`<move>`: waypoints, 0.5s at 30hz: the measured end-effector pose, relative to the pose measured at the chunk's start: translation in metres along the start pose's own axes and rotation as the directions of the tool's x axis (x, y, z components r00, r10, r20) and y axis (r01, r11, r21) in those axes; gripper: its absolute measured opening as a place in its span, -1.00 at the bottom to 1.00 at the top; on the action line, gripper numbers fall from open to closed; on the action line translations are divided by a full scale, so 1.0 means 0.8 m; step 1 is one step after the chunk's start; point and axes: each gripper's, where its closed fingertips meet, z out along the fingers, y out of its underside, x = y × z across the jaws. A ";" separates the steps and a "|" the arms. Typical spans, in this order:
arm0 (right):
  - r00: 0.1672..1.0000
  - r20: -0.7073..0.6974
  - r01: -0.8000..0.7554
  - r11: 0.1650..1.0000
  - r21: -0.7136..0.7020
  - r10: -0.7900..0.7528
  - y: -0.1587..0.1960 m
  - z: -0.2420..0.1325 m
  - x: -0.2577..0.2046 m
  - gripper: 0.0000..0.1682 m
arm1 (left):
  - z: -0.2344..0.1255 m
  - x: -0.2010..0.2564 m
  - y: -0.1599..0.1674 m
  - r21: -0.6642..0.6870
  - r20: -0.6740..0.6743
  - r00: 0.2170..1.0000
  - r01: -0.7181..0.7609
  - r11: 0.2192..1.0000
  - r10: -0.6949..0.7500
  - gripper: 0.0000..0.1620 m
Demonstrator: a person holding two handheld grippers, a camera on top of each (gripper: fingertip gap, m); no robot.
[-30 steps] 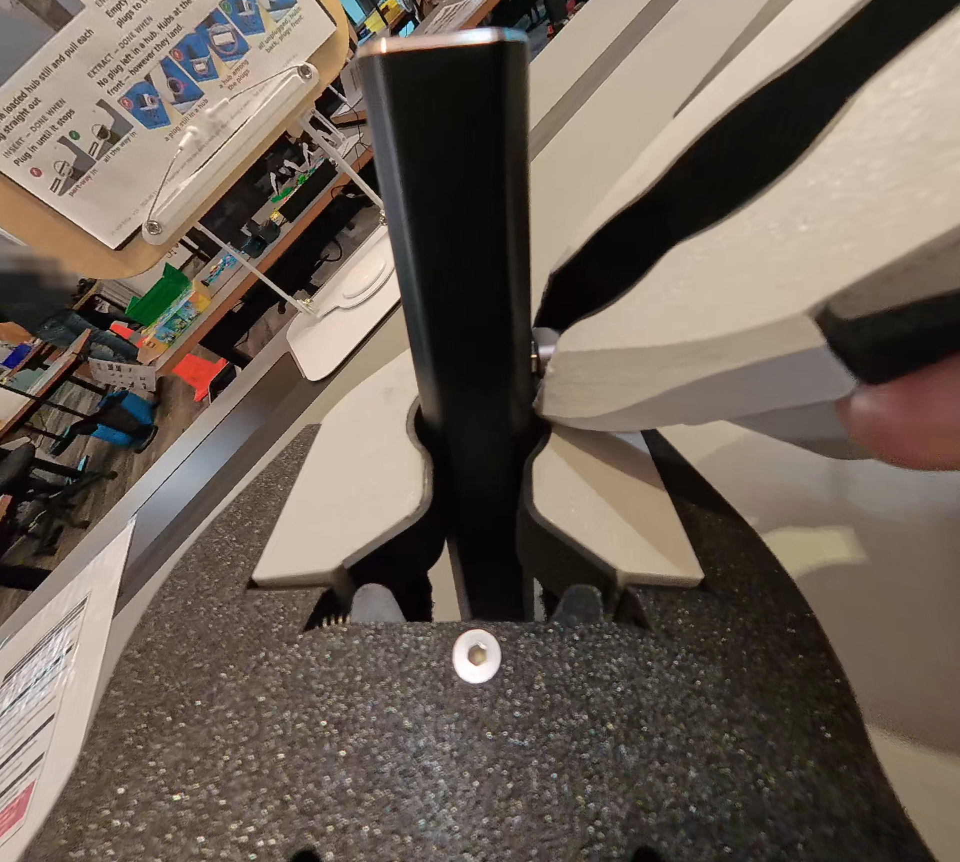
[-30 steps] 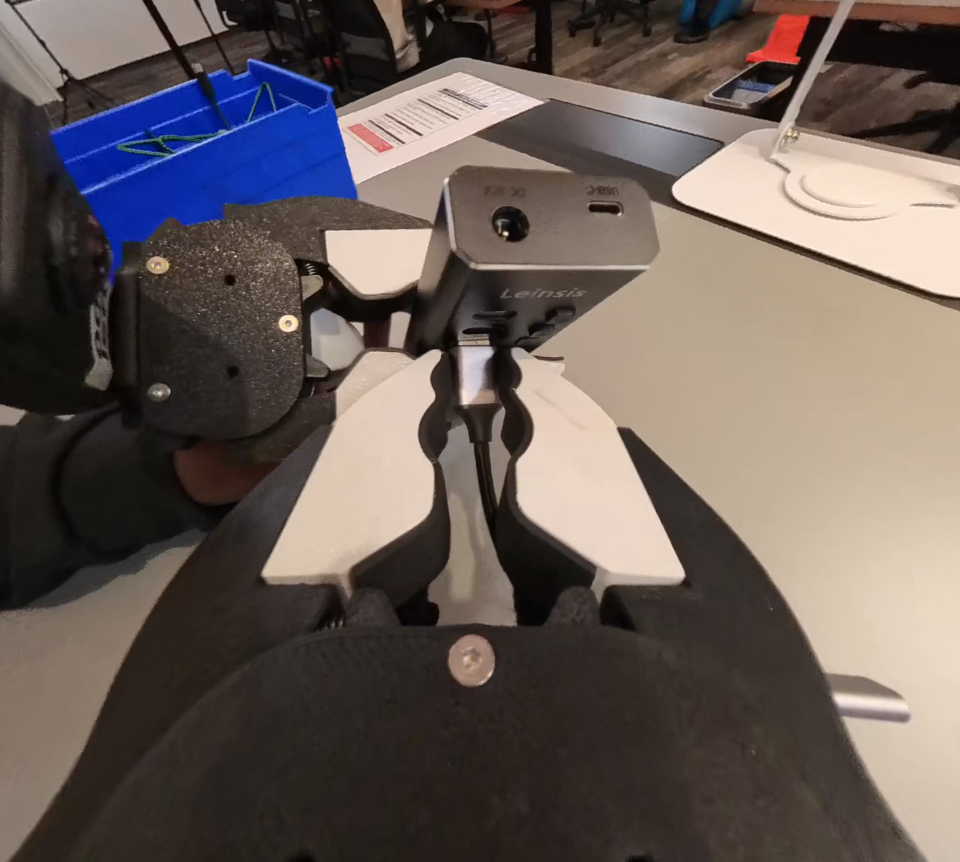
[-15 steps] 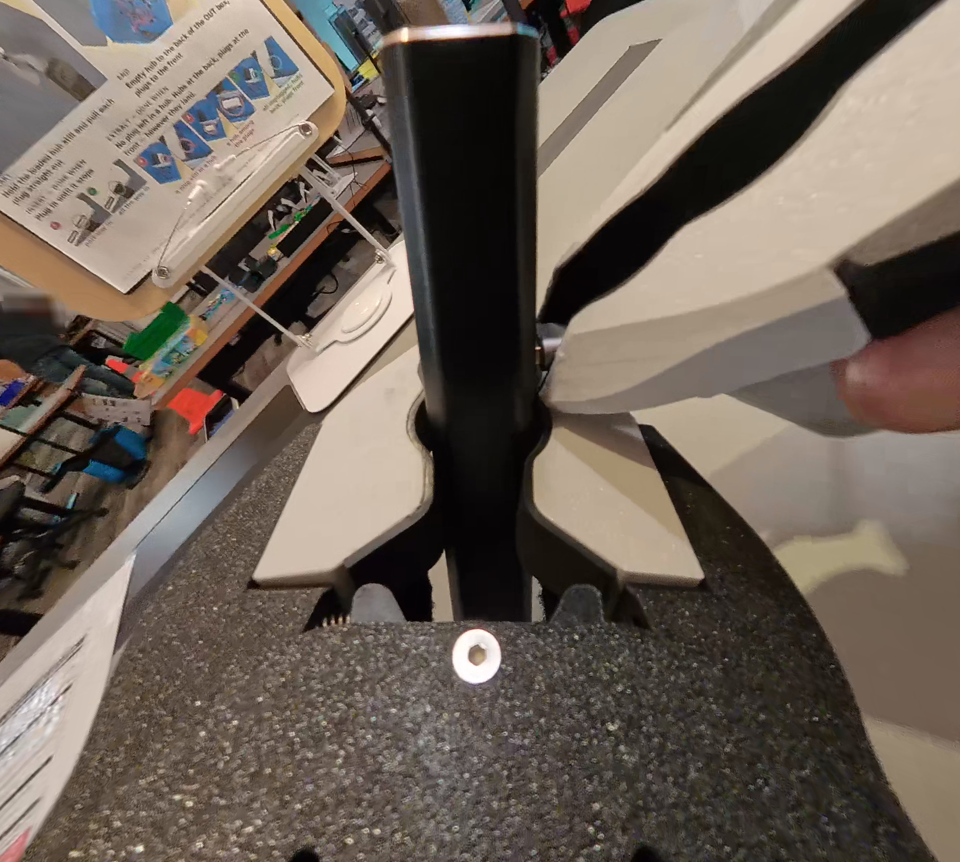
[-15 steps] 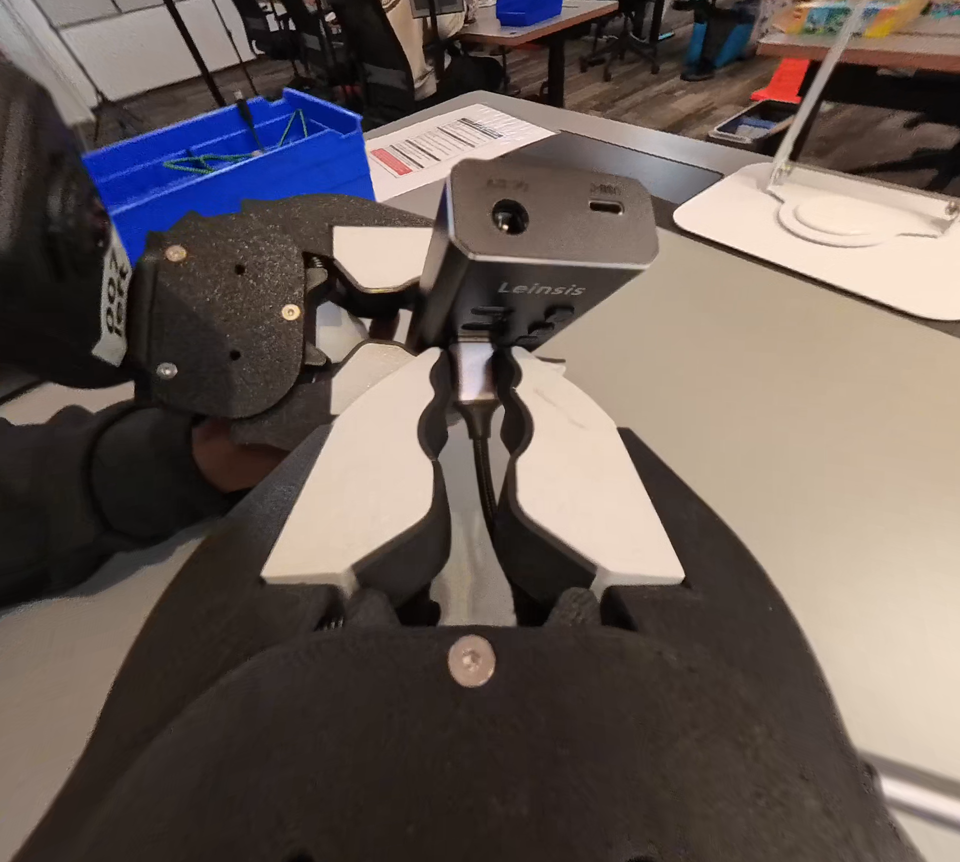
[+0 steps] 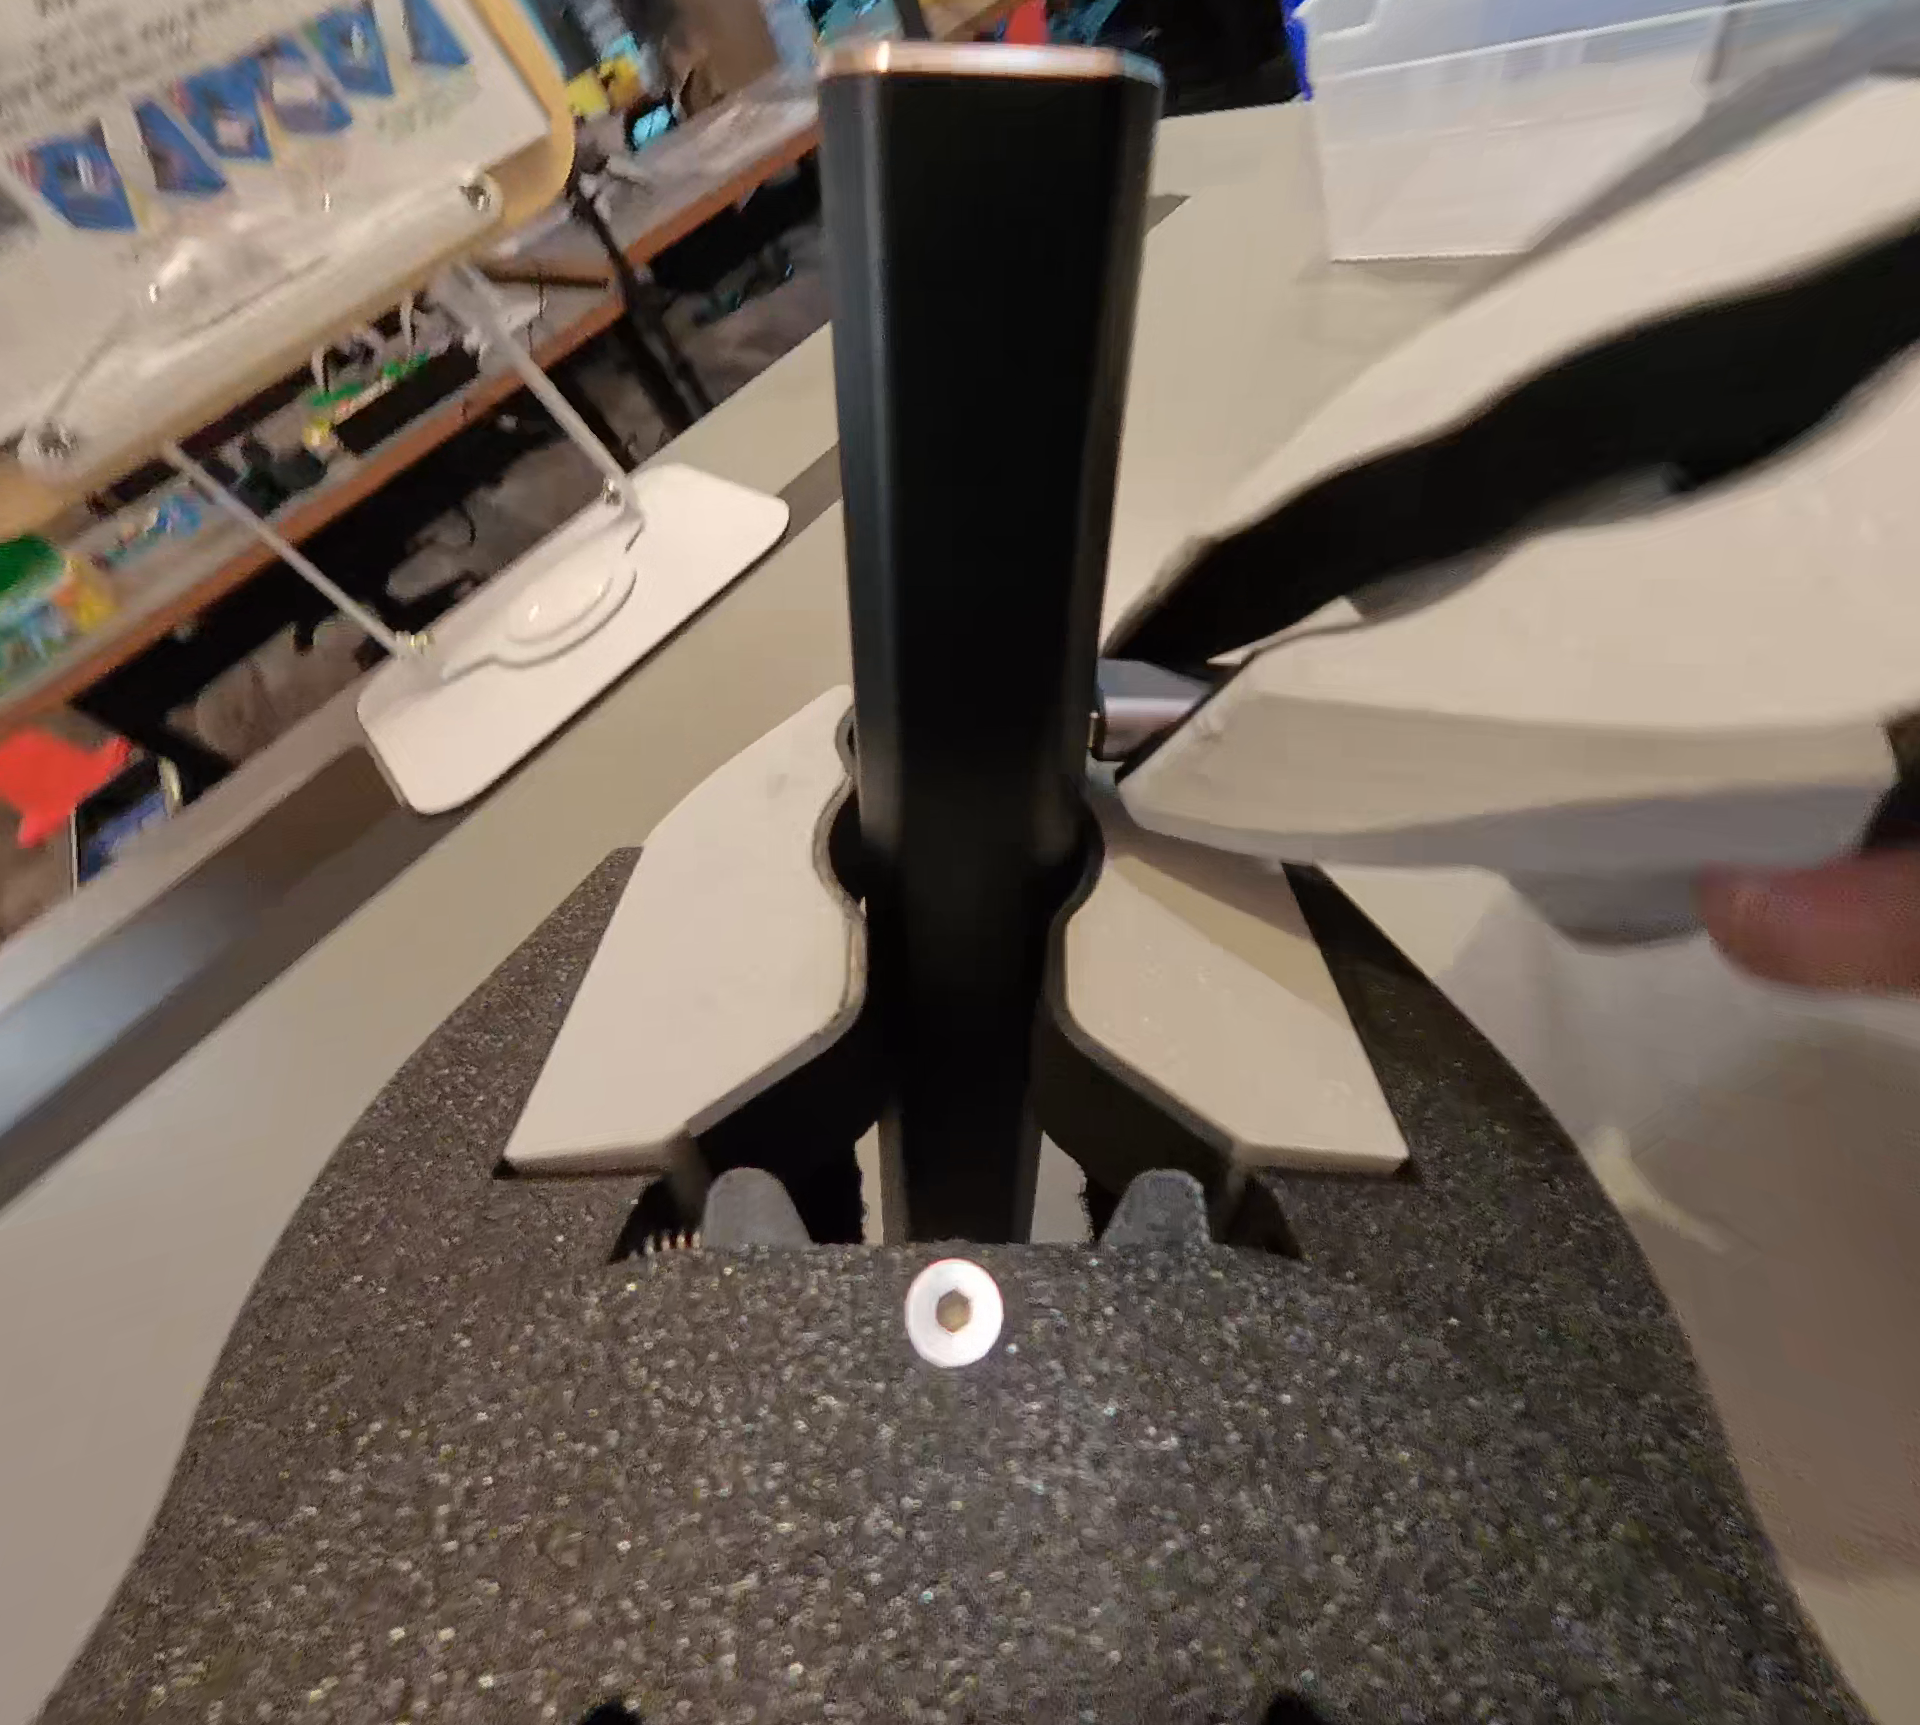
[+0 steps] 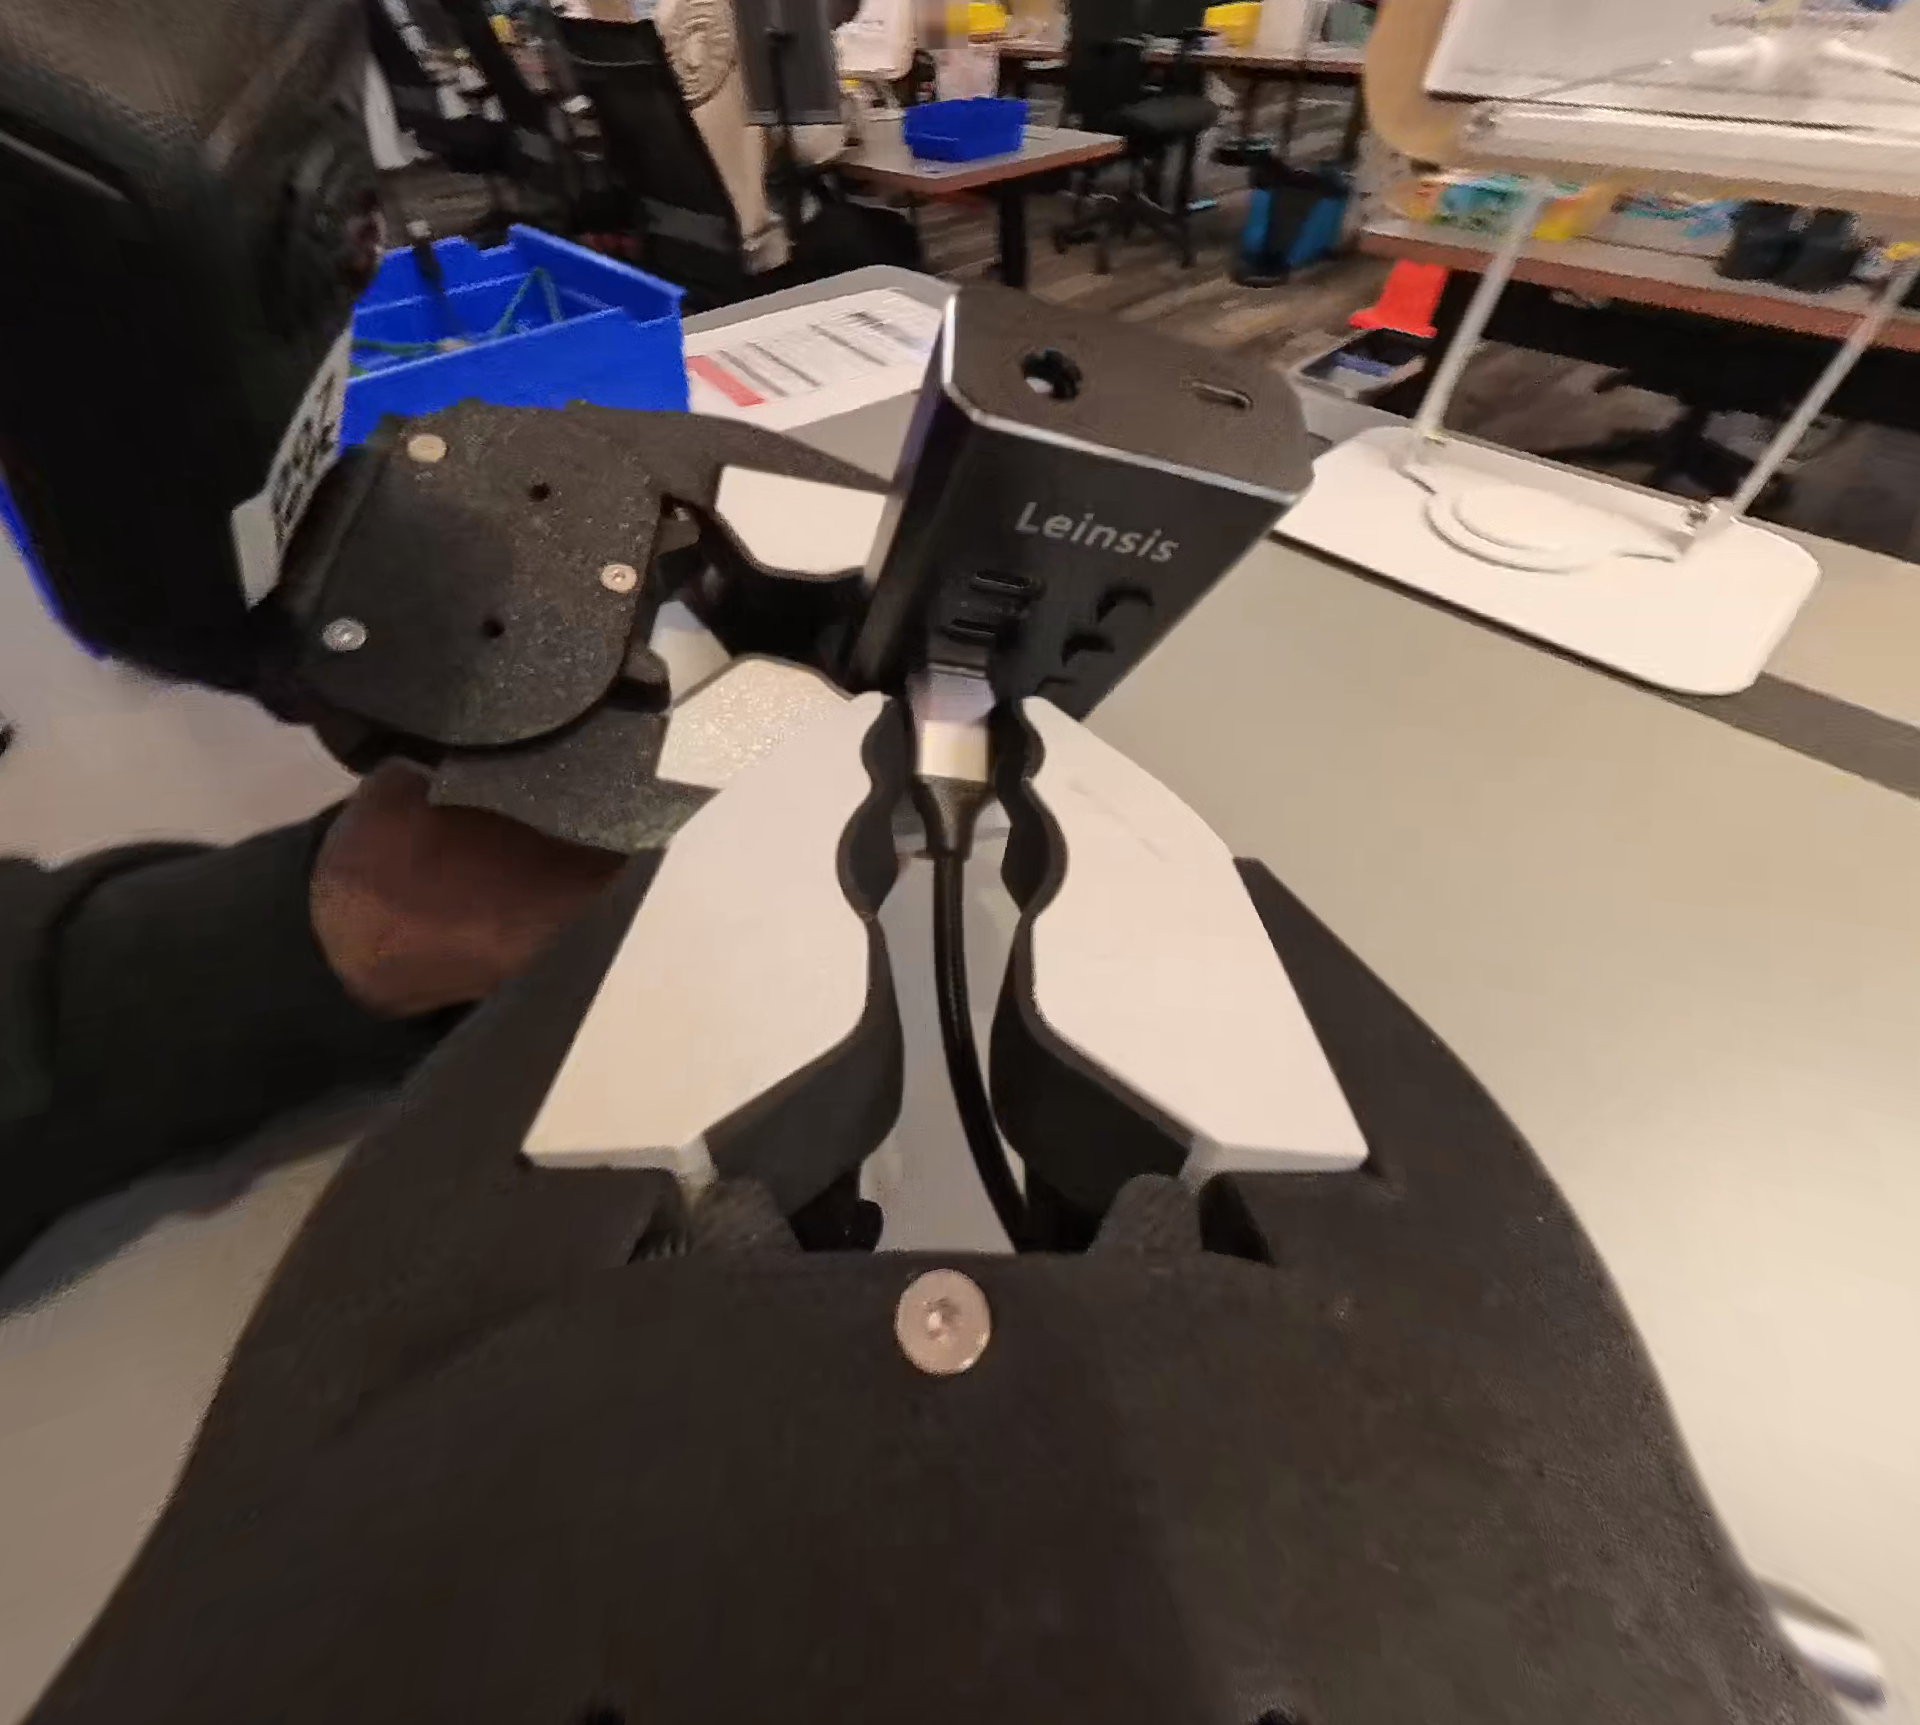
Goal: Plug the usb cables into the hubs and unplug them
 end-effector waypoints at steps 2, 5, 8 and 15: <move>0.993 -0.067 -0.097 0.995 0.032 0.099 0.001 0.000 0.002 -0.81 | 0.000 -0.003 0.001 -0.022 0.063 0.998 -0.002 1.000 0.003 -0.62; 0.996 -0.002 -0.085 0.996 0.009 0.085 0.003 -0.001 -0.005 -0.80 | -0.008 -0.003 0.003 -0.011 0.060 0.997 -0.056 0.998 0.056 -0.62; 0.978 0.172 0.114 0.993 0.042 -0.119 0.000 -0.018 -0.023 -0.79 | -0.024 0.015 -0.010 0.091 -0.049 0.980 -0.188 0.978 0.193 -0.63; 0.986 0.010 -0.169 0.986 0.013 0.169 0.012 -0.022 -0.004 -0.81 | -0.007 0.013 -0.002 -0.034 0.020 0.993 -0.118 0.992 0.119 -0.62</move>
